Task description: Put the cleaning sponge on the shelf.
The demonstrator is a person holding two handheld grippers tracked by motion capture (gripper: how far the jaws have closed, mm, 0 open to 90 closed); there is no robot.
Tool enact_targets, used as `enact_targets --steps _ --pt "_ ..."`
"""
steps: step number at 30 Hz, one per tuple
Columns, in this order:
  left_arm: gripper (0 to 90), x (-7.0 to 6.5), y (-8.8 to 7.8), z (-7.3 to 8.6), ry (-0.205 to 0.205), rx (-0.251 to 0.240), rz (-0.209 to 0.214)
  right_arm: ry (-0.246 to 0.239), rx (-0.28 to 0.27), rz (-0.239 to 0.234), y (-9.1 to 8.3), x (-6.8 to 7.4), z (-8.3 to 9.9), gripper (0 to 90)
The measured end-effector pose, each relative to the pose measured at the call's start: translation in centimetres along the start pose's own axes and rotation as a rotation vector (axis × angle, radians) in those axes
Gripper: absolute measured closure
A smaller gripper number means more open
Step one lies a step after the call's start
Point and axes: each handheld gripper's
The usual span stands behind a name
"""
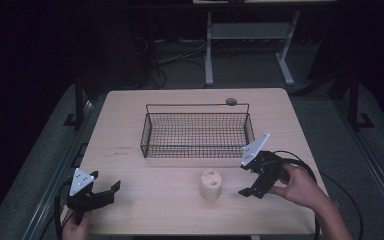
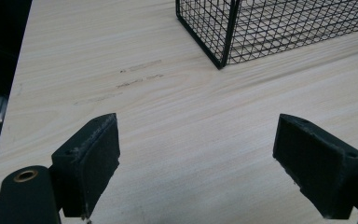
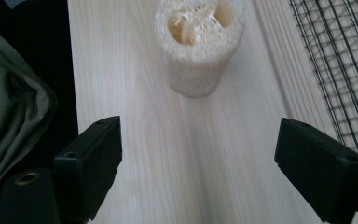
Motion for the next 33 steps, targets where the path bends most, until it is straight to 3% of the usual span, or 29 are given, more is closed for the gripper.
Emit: enact_targets --steps 17,25,33 --pt "13.8 0.1 -0.3 0.0 -0.007 -0.009 -0.009 -0.063 0.070 -0.052 3.1 0.0 -4.9 14.4" --pt "13.8 0.1 -0.3 0.0 -0.007 -0.010 -0.008 -0.068 0.113 -0.068 4.5 -0.4 -6.0 14.9" --pt "13.8 0.1 -0.3 0.0 -0.009 -0.011 -0.005 -0.081 0.120 -0.067 5.1 -0.5 -7.0 15.2"
Point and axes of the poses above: each handheld gripper's, and its own axes: y roughly forward along the jaws, z roughly out of its underside, x roughly to its left, and after that the axes turned 3 degrees about y, right-handed
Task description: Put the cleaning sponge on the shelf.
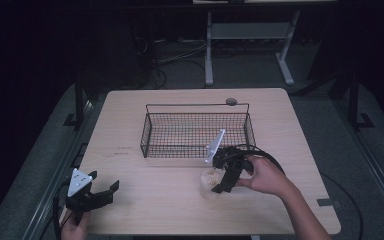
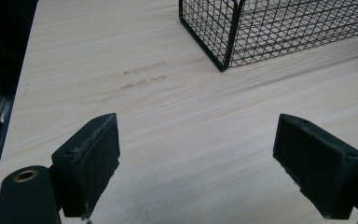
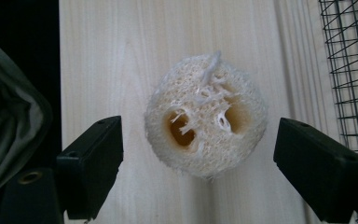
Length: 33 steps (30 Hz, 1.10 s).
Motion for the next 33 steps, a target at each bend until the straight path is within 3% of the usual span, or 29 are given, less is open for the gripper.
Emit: enact_targets --steps 21,25,33 --pt "13.8 0.3 -0.2 0.0 -0.009 -0.008 -0.004 -0.013 0.050 -0.023 1.2 -0.4 -1.2 27.5" --pt "13.8 0.1 -0.2 0.0 -0.002 -0.011 -0.002 -0.005 0.037 -0.046 0.8 -0.4 -1.2 27.7" --pt "13.8 0.1 -0.2 0.0 -0.004 -0.012 -0.007 -0.016 0.031 -0.032 -1.0 -0.8 -1.6 27.8"
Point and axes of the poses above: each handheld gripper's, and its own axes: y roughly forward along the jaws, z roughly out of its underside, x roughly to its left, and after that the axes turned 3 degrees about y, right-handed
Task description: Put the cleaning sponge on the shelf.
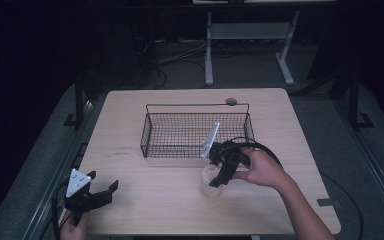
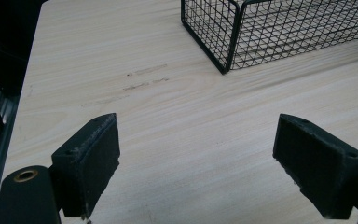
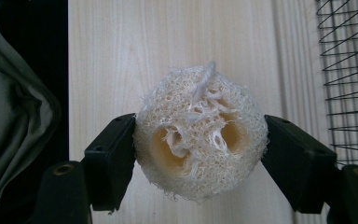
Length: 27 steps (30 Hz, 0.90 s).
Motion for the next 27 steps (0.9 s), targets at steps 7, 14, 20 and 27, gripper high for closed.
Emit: enact_targets --steps 7,14,20,27 --pt "13.8 0.0 -0.1 0.0 0.001 0.002 -0.002 -0.001 -0.006 0.014 -1.8 -0.7 -0.5 27.9" --pt "13.8 0.1 -0.2 0.1 0.000 0.003 -0.004 0.006 -0.013 0.027 -3.0 -1.5 -0.9 27.9" --pt "13.8 0.1 -0.2 0.1 0.002 0.004 -0.004 0.009 -0.013 0.037 -3.9 -2.2 -1.3 27.9" --pt "13.8 0.1 -0.2 0.1 0.004 0.004 -0.003 0.020 -0.024 0.053 -5.4 -3.2 -1.9 27.9"
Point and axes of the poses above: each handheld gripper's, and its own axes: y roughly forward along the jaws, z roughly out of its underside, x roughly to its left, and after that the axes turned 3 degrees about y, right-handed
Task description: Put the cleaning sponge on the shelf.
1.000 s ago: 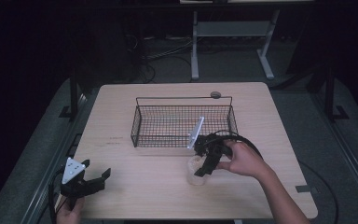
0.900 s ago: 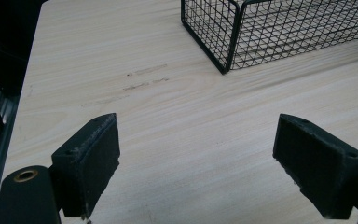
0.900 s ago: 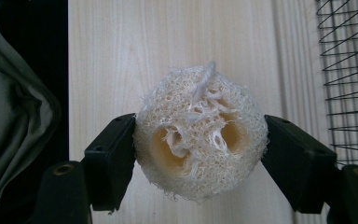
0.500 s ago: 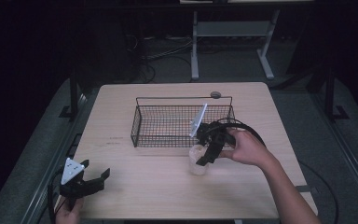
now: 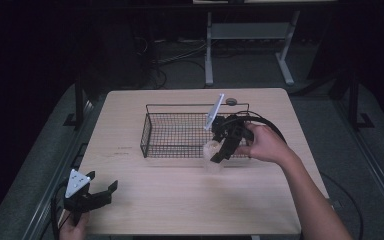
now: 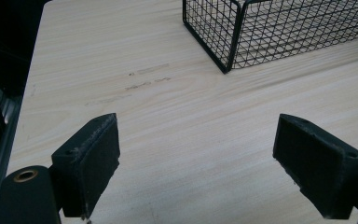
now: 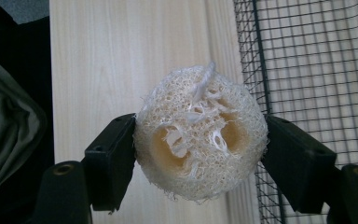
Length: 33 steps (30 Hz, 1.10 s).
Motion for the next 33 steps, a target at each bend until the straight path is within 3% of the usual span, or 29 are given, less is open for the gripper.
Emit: enact_targets --steps 17,33 --pt "13.8 0.2 0.0 0.0 -0.014 -0.005 -0.003 0.031 -0.018 0.031 -2.1 -2.9 -1.9 27.9" --pt "13.8 0.2 0.0 0.0 -0.024 -0.012 0.000 0.090 -0.032 0.043 -2.0 -6.5 -2.7 27.9"
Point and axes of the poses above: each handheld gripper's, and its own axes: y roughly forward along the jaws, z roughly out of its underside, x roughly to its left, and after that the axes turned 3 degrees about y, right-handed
